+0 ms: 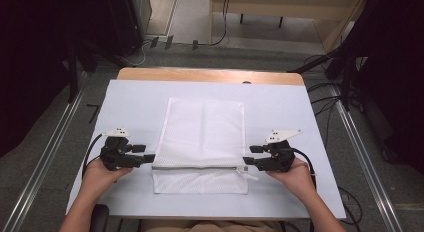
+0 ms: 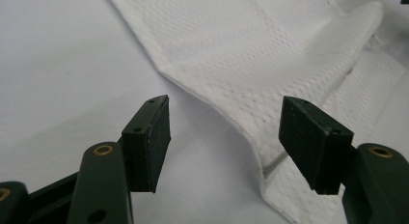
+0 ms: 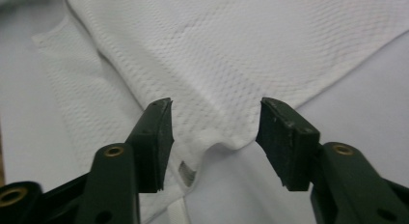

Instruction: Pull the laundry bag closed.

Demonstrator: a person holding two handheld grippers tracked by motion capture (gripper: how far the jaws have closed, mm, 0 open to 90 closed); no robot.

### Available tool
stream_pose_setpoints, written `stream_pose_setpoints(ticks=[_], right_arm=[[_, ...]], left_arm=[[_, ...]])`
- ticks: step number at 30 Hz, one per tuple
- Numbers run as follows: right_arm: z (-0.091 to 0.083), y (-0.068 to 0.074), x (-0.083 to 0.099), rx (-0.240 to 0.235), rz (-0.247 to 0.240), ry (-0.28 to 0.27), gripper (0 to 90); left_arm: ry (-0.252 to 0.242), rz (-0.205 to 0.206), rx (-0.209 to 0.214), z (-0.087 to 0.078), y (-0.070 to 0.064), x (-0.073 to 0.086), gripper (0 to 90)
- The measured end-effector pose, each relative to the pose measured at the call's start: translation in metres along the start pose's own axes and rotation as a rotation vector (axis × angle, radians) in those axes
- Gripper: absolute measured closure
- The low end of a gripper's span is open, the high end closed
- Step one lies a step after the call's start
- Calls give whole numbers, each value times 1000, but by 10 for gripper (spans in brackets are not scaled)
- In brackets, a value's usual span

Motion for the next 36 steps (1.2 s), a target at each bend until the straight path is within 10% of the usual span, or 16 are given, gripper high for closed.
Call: stream_pose_setpoints(ticks=[22,36], right_arm=[[-17,-61,12,283,195,-97,299],[-15,-65,15,305,203,-79,302]], left_arm=[[-67,-74,-158,-14,25,1,342],[-67,-81,-197,-14,29,2,329]])
Point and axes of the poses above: each handheld gripper's, and its own axes: z roughly forward along the jaws, x roughly out of its underside, y roughly to its left, the point moved 3 cm from there along z, roughly forward along the jaws, and after that the axes turned 8 degrees about x, right-handed, at the moved point
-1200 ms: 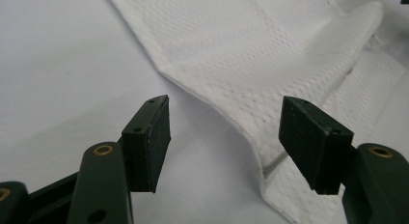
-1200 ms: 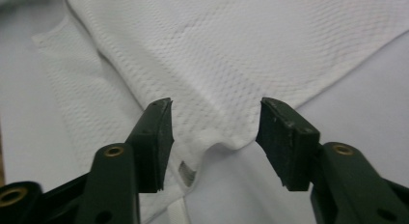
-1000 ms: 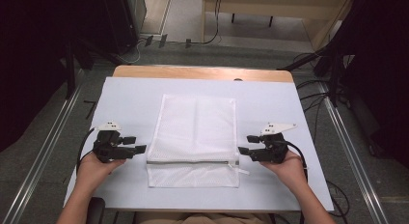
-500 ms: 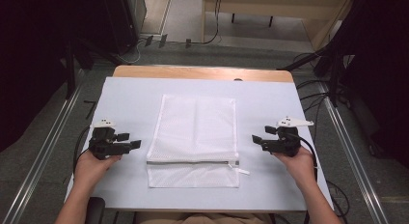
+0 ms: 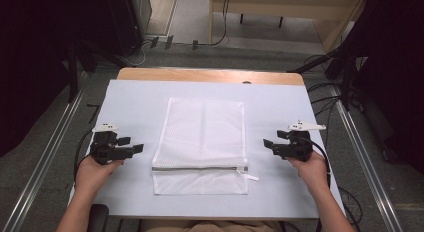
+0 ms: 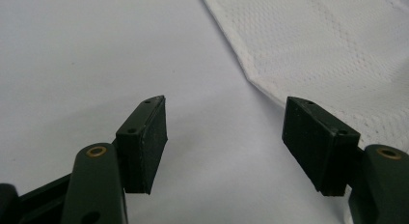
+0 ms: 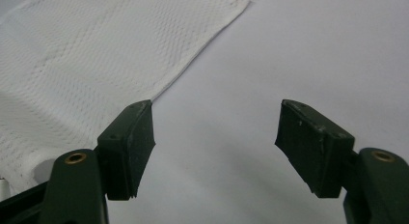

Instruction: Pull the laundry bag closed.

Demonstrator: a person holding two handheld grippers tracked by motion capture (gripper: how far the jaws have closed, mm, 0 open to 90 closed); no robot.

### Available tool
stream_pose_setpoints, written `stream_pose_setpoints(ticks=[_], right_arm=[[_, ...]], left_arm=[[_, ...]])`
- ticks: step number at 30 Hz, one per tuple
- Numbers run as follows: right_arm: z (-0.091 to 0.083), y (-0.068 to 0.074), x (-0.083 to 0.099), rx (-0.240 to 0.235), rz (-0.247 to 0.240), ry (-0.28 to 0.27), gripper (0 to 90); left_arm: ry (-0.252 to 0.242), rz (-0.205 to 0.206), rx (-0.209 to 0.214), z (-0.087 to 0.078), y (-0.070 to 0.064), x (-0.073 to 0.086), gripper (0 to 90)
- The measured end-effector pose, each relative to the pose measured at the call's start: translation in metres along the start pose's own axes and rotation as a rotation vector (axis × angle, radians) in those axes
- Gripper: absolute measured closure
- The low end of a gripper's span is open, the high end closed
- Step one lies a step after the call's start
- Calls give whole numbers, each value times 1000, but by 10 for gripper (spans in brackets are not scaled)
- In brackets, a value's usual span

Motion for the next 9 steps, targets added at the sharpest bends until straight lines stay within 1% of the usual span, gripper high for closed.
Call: stream_pose_setpoints(ticks=[3,6,7,8,9], right_arm=[[0,1,1,-1,-4,6,299],[1,0,1,-1,-9,10,295],[1,0,1,-1,-9,10,295],[1,0,2,1,-4,17,288],[1,0,2,1,-4,17,288]], left_arm=[[4,-2,-8,1,1,0,321],[6,1,-29,2,2,0,308],[6,1,-29,2,2,0,308],[-1,-8,-44,4,3,0,301],[-1,-8,-44,4,3,0,289]])
Point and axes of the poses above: each handheld gripper's, and its own axes: z roughly forward along the jaws, x roughly out of its underside, y roughly to its left, the point moved 3 cm from there along z, roughly forward along the jaws, and after that the axes turned 8 degrees about x, right-handed, at the moved point
